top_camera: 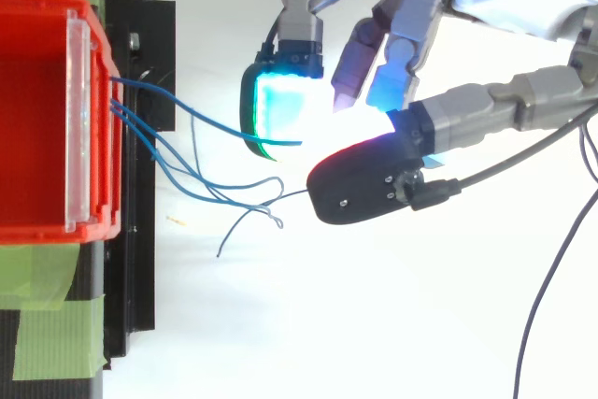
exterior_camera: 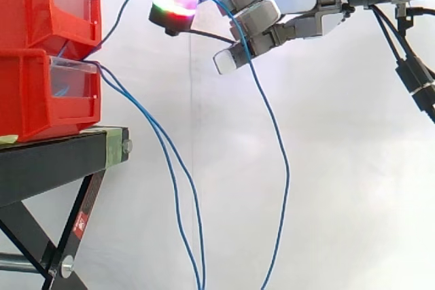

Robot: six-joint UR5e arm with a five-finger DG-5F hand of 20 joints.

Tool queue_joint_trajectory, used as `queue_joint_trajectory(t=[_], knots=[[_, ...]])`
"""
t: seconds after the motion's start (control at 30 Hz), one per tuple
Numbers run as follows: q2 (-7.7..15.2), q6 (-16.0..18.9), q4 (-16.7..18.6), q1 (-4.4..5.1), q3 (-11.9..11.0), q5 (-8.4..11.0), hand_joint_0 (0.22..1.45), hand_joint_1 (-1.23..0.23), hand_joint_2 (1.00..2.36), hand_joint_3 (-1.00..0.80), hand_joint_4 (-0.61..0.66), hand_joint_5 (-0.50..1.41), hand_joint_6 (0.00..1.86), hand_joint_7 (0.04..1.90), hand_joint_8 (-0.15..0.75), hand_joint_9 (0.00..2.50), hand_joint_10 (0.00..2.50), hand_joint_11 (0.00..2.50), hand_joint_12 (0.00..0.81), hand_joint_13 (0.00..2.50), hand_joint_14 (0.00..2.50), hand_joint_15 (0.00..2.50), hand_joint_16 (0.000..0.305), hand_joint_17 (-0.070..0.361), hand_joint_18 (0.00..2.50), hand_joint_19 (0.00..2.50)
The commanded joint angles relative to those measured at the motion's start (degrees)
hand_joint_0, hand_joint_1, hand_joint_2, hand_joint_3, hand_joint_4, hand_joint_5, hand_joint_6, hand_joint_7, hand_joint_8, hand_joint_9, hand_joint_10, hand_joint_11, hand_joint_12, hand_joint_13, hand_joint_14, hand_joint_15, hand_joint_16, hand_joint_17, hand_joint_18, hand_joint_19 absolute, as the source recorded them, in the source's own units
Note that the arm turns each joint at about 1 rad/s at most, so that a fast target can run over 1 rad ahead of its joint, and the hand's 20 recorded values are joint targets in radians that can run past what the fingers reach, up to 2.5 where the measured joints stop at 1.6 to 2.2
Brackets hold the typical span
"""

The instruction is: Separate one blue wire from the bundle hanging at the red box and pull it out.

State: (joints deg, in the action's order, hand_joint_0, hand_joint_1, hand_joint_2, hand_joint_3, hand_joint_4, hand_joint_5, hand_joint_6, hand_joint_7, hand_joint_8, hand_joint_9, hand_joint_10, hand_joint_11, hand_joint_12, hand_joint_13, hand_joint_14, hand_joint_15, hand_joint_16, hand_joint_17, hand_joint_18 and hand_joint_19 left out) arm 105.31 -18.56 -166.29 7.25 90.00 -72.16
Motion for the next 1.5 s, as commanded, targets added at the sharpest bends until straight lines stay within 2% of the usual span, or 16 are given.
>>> queue_joint_trajectory(t=[0.0, 0.2, 0.5, 0.73, 1.0, 1.47], knots=[[-0.02, 1.51, -0.09, 0.14, 0.00, 0.35, 0.59, -0.78, 1.02, 0.00, 0.04, -0.12, 0.91, 1.03, 0.437, 1.58, 0.02, 1.48, 0.519, 1.61, 0.01, 1.36, 0.063, 0.141, 1.05, 0.45], [-0.02, 4.67, -0.09, 0.31, 0.00, 1.23, 0.60, -0.80, 1.01, 0.03, 0.00, -0.11, 0.91, 1.04, 0.440, 1.63, 0.02, 1.47, 0.552, 1.65, 0.01, 1.33, 0.065, 0.147, 1.10, 0.41], [0.07, 9.42, -0.27, 0.58, 0.00, 1.32, 0.60, -0.81, 1.00, 0.05, -0.05, -0.10, 0.90, 1.06, 0.447, 1.53, 0.02, 1.14, 0.583, 1.46, 0.02, 1.07, 0.066, 0.147, 1.07, 0.37], [0.07, 9.86, -0.27, 0.66, 0.00, 1.41, 0.58, -0.81, 1.07, 0.05, -0.07, -0.10, 0.90, 1.07, 0.438, 1.37, 0.02, 0.92, 0.595, 1.22, 0.02, 0.83, 0.067, 0.150, 1.00, 0.36], [-0.02, 9.77, -0.27, 0.66, 0.00, 1.32, 0.56, -0.81, 1.18, 0.03, -0.11, -0.09, 0.89, 1.13, 0.423, 1.22, 0.02, 0.76, 0.560, 0.87, 0.01, 0.57, 0.072, 0.162, 0.88, 0.33], [0.07, 9.59, -0.27, 0.66, 0.00, 1.32, 0.53, -0.80, 1.34, 0.02, -0.16, -0.08, 0.88, 1.16, 0.403, 1.07, 0.01, 0.62, 0.543, 0.69, 0.01, 0.47, 0.076, 0.171, 0.84, 0.32]])
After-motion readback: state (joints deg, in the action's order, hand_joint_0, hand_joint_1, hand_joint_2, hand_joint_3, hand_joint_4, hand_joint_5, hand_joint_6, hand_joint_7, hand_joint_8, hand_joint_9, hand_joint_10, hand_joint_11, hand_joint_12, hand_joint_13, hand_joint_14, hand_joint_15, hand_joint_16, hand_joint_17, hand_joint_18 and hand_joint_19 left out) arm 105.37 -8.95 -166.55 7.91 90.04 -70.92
